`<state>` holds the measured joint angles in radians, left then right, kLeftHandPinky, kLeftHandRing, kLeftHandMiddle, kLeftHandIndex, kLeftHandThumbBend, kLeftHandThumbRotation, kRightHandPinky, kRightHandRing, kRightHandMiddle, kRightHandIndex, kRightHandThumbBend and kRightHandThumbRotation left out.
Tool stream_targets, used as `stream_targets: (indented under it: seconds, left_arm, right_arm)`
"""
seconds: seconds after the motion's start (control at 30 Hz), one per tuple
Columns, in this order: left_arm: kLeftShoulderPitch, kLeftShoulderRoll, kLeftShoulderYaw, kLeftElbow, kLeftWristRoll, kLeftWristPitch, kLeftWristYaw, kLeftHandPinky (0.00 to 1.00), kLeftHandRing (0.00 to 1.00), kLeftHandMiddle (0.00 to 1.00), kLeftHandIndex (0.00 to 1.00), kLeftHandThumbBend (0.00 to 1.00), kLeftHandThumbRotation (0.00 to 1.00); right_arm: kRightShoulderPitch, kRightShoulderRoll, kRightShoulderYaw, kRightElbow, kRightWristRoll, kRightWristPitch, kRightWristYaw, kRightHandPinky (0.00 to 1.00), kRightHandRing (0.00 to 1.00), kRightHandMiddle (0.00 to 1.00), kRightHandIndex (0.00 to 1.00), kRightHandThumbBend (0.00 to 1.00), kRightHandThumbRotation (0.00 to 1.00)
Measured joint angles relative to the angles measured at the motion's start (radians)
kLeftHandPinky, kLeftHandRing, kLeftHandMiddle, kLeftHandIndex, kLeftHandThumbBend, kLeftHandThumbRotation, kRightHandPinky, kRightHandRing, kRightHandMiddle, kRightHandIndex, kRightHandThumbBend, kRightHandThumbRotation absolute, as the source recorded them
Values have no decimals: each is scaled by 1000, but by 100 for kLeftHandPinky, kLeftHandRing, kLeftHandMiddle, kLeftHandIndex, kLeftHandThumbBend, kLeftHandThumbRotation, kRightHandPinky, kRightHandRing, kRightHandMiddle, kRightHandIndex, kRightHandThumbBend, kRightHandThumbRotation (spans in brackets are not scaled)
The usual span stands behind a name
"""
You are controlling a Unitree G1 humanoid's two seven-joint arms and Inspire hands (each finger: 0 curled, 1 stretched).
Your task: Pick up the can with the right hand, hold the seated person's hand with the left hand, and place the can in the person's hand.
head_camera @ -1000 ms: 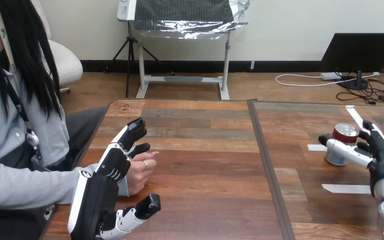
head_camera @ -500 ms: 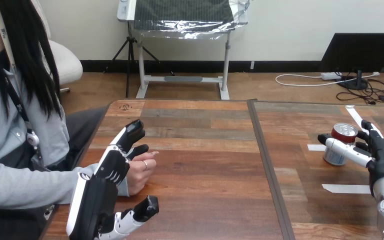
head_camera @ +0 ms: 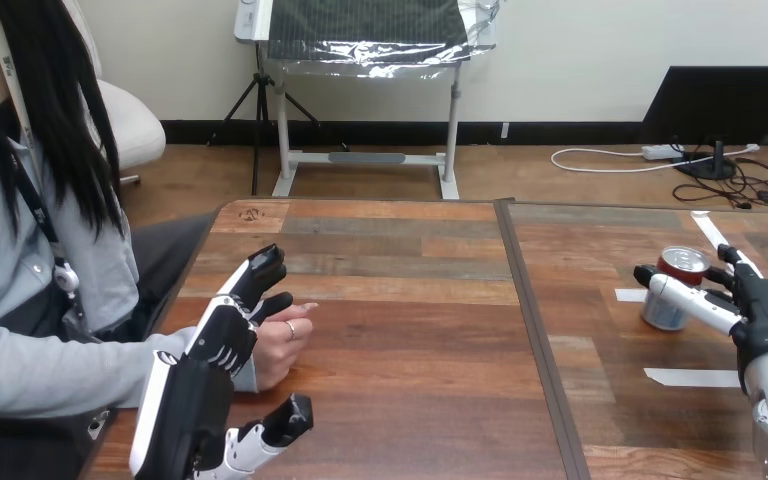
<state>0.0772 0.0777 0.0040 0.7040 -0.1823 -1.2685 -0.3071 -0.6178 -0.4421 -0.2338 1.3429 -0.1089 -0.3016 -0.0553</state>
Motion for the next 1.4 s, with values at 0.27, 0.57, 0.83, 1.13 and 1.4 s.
stream_targets:
  seconds: [0.27, 0.57, 0.83, 1.13, 1.4]
  left_arm:
    - [0, 1, 1, -3, -12, 1, -11, 85, 91, 91, 88, 100, 66]
    - [0, 2, 2, -3, -12, 1, -18, 84, 91, 91, 88, 100, 67]
    - [0, 2, 3, -3, -12, 1, -18, 84, 90, 91, 88, 100, 66]
    - [0, 2, 3, -3, -12, 1, -19, 84, 90, 91, 88, 100, 66]
    - [0, 2, 3, -3, -12, 1, -18, 83, 90, 90, 88, 100, 66]
  right_arm:
    - [-2, 0, 1, 0, -9, 10, -1, 47, 61, 88, 95, 100, 35]
    - [-6, 0, 8, 2, -20, 20, -3, 48, 63, 88, 94, 99, 34]
    - [-10, 0, 17, 2, -31, 20, -3, 57, 72, 90, 94, 97, 31]
    - [-18, 0, 25, 2, -36, 23, -3, 58, 74, 89, 94, 98, 32]
    - [-20, 0, 25, 2, -36, 25, 4, 73, 83, 90, 94, 97, 32]
